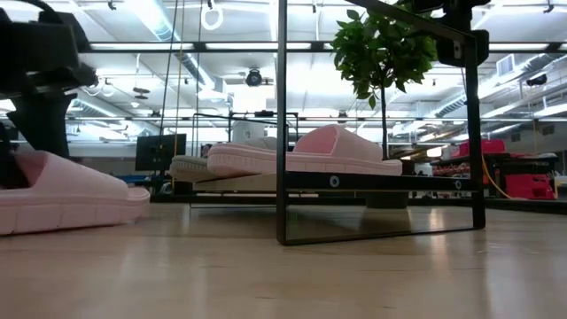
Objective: Pick and place slides into the shelf
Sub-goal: Put the pink slides on the shelf
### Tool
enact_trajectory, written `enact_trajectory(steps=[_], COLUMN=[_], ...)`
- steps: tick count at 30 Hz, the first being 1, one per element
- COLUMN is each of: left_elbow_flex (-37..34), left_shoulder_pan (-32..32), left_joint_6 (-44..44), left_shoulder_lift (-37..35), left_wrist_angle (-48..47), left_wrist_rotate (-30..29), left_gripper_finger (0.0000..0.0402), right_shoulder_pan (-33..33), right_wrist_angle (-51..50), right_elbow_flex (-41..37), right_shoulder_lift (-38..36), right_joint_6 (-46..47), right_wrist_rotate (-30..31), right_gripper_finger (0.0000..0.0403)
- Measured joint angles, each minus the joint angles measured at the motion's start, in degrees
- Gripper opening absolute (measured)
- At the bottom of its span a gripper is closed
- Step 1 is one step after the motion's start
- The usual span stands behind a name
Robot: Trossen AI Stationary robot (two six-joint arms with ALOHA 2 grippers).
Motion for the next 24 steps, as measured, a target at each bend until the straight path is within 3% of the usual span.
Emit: enact_trajectory(steps=[7,13,20,24], left_elbow_flex=[4.8,12.3,24.4,31.9], left_shoulder_pan=[0.0,-0.8,-2.2,-2.1], left_joint_6=[-0.2,-0.4,0.3,6.8], left_shoulder_lift=[-0.2,-2.3,-4.0,-4.0], left_wrist_angle=[-9.6,-14.5,-27.6,-29.9], left_wrist_rotate=[2.3,3.6,-3.5,-10.2], left_gripper_finger=[0.0021,0.0011,0.0011,0.0011], right_shoulder_pan=[1.3,1.5,1.5,1.5], right_wrist_angle=[0.0,0.2,1.5,4.2], right_elbow_flex=[0.0,0.0,0.0,0.0], right_shoulder_lift=[0.0,0.0,0.0,0.0], right_joint_6=[0.3,2.7,7.0,11.3], right_wrist_rotate=[0.0,0.0,-0.8,-2.5], right_gripper_finger=[0.0185,0.0185,0.0185,0.0185])
